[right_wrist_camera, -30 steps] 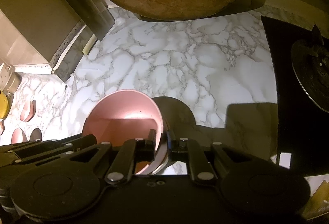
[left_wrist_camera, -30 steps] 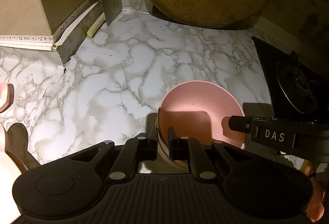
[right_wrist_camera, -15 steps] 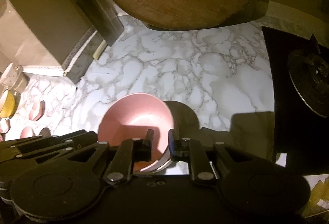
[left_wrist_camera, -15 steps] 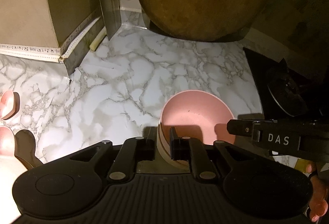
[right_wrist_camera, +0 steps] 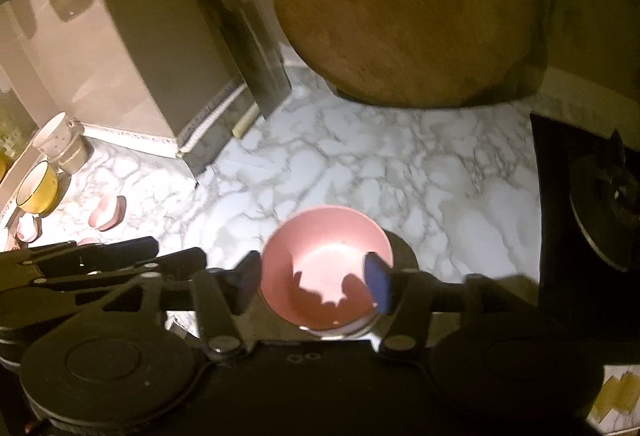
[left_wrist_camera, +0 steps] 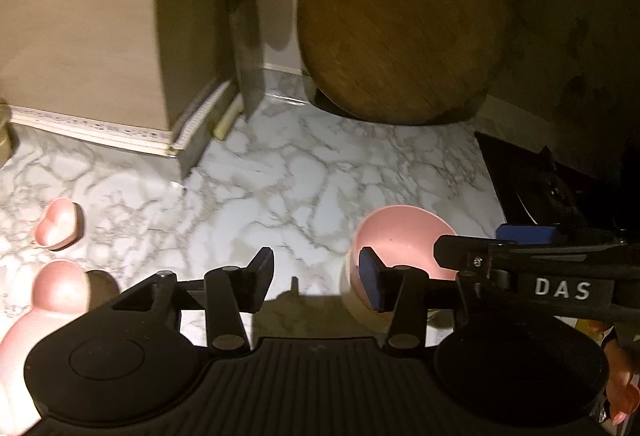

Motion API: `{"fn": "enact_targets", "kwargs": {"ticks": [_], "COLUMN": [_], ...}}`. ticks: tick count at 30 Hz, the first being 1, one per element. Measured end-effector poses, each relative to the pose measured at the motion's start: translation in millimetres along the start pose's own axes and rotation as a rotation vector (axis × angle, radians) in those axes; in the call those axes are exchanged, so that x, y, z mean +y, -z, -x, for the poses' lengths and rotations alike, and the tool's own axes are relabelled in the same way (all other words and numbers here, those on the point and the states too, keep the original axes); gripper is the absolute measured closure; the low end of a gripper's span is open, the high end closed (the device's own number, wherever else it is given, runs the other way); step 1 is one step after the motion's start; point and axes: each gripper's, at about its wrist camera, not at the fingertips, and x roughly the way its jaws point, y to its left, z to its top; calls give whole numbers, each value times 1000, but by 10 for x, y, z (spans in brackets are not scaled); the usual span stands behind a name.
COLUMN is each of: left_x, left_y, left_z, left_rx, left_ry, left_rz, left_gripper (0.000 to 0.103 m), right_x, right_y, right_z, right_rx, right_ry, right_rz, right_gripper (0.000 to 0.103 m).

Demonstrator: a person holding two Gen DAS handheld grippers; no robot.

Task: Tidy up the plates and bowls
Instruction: 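Lower the pink bowl into the cream bowl and open both grippers, then move both grippers to the small pink heart-shaped bowl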

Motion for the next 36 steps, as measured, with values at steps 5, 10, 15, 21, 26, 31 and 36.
{"fn": "enact_targets", "kwargs": {"ticks": [5,10,15,21,26,31,36], "left_x": [228,520,829,1211,1523,1843,2197], "left_y": [38,80,121,149,125,46,-68], "left_z": [199,393,561,613,531,378,215], "left_rx": [-34,-59,-87,-82,-71,-40,-10], "left_ry": [-22,-54,-123,-194,-255,-308,-356], "left_rz": [21,60,104,170,221,281,361], "left_gripper": [48,45,25,25,25,25,25], "right_x": [181,413,703,1034,1305,1572,1857], "right_y": [-29,-58,-88,-156,-251,-402,-606], "right_z": [76,104,69,-79,-342,-683,-976], "right_rx": [-27,-36,-34,1,49,103,127], "right_ry": [-22,-56,-97,-154,-190,-226,-264], "right_rz": [25,54,80,115,151,199,251], "right_gripper": [24,17,5,3,2,3,3]}}
